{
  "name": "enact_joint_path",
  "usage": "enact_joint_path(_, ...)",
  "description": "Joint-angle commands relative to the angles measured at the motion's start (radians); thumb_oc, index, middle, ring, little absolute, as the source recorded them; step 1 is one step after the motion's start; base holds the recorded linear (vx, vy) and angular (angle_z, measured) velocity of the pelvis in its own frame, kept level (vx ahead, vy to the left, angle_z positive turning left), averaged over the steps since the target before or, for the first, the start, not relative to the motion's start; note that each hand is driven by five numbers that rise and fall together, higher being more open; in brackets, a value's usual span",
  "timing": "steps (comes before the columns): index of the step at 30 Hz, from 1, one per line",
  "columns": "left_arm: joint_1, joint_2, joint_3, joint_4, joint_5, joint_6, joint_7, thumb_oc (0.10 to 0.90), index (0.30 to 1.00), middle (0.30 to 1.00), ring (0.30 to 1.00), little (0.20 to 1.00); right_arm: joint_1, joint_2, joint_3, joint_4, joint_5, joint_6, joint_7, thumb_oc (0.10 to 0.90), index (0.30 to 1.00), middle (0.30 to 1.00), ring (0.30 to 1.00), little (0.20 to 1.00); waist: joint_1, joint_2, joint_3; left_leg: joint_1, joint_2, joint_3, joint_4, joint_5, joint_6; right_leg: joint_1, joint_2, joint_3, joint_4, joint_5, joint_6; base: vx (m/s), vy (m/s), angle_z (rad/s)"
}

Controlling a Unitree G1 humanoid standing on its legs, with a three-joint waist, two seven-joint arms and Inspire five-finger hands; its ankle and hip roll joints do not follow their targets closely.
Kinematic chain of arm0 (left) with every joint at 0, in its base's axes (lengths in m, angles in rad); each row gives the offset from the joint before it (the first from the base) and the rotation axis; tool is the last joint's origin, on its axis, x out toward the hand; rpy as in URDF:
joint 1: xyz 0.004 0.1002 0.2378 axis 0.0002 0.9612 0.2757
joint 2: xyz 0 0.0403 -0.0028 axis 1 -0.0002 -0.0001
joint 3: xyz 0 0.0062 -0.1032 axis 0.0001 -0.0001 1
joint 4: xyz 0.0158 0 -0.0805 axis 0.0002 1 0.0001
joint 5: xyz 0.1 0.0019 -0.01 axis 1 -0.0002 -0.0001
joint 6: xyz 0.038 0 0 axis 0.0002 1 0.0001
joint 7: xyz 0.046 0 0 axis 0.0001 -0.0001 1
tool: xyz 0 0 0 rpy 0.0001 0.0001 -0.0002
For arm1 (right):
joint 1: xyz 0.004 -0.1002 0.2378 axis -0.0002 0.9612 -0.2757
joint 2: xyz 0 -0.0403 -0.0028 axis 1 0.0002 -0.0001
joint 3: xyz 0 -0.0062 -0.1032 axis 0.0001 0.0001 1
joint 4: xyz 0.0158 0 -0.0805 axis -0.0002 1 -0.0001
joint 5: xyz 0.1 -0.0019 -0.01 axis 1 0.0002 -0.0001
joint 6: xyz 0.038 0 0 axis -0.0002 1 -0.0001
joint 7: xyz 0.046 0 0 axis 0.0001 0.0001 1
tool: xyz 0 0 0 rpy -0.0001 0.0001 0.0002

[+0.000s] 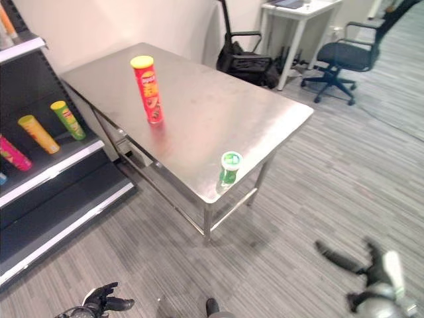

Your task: Put the goods on the table back onto the shelves and tidy them up.

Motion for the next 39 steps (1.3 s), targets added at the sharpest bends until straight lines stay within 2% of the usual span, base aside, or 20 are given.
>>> enact_joint_path(1, -0.014, 0.010, -0.025, 0.029, 0.058, -0.023, 0.004, 0.800, 0.900, 0.900, 0.900, 0.900, -0.120, -0.031, 0.034, -0.096, -0.050, -0.121, 0.001, 0.800, 0.900, 0.900, 0.900, 0.900, 0.061, -0.045, -0.032, -0.019, 0.050, 0.020, 0.011, -0.021, -0.042, -0.006, -0.094, 0.013, 0.013, -0.016, 0.118, 0.02, 0.069, -0.43)
enact_joint_path(2, -0.014, 0.011, -0.029, 0.021, 0.066, -0.025, -0.001, 0.800, 0.900, 0.900, 0.900, 0.900, -0.139, -0.045, 0.041, -0.183, -0.033, -0.139, 0.035, 0.800, 0.900, 0.900, 0.900, 0.900, 0.063, -0.046, -0.035, -0.013, 0.048, 0.028, 0.011, -0.025, -0.040, -0.009, -0.097, 0.018, 0.013, -0.012, 0.122, 0.02, 0.049, -0.27)
enact_joint_path(4, -0.014, 0.012, -0.038, 0.006, 0.067, -0.028, -0.009, 0.800, 0.900, 0.900, 0.900, 0.900, -0.155, -0.046, 0.058, -0.234, 0.004, -0.158, 0.070, 0.800, 0.900, 0.900, 0.900, 0.900, 0.067, -0.047, -0.039, -0.011, 0.047, 0.029, 0.011, -0.027, -0.039, -0.008, -0.100, 0.014, 0.013, -0.012, 0.124, 0.01, 0.020, -0.09)
enact_joint_path(8, -0.012, 0.011, -0.051, -0.015, 0.065, -0.029, -0.020, 0.800, 0.900, 0.900, 0.900, 0.900, -0.180, -0.024, 0.087, -0.267, 0.069, -0.171, 0.115, 0.800, 0.900, 0.900, 0.900, 0.900, 0.079, -0.053, -0.047, -0.007, 0.047, 0.020, 0.011, -0.030, -0.038, 0.001, -0.106, 0.001, 0.013, -0.017, 0.124, 0.01, 0.003, 0.04)
enact_joint_path(13, -0.005, 0.008, -0.052, -0.011, 0.064, -0.027, -0.021, 0.800, 0.900, 0.900, 0.900, 0.900, -0.210, 0.001, 0.115, -0.301, 0.086, -0.181, 0.122, 0.800, 0.900, 0.900, 0.900, 0.900, 0.097, -0.061, -0.054, -0.002, 0.049, 0.004, 0.011, -0.031, -0.041, 0.016, -0.111, -0.025, 0.013, -0.024, 0.121, 0.03, -0.017, 0.22)
enact_joint_path(24, 0.053, -0.003, -0.029, 0.007, 0.076, -0.023, -0.015, 0.800, 0.900, 0.900, 0.900, 0.900, -0.233, 0.023, 0.129, -0.332, 0.042, -0.186, 0.116, 0.800, 0.900, 0.900, 0.900, 0.900, 0.152, -0.072, -0.061, -0.001, 0.051, -0.047, 0.011, -0.024, -0.047, 0.060, -0.120, -0.099, 0.013, -0.048, 0.113, 0.02, -0.023, 0.21)
enact_joint_path(39, 0.069, 0.003, -0.009, 0.001, 0.057, -0.026, 0.005, 0.800, 0.900, 0.900, 0.900, 0.900, -0.283, 0.002, 0.194, -0.300, -0.035, -0.177, 0.097, 0.800, 0.900, 0.900, 0.900, 0.900, 0.179, -0.088, -0.058, -0.006, 0.047, -0.080, 0.011, -0.019, -0.046, 0.077, -0.128, -0.135, 0.013, -0.053, 0.111, 0.00, -0.010, 0.09)
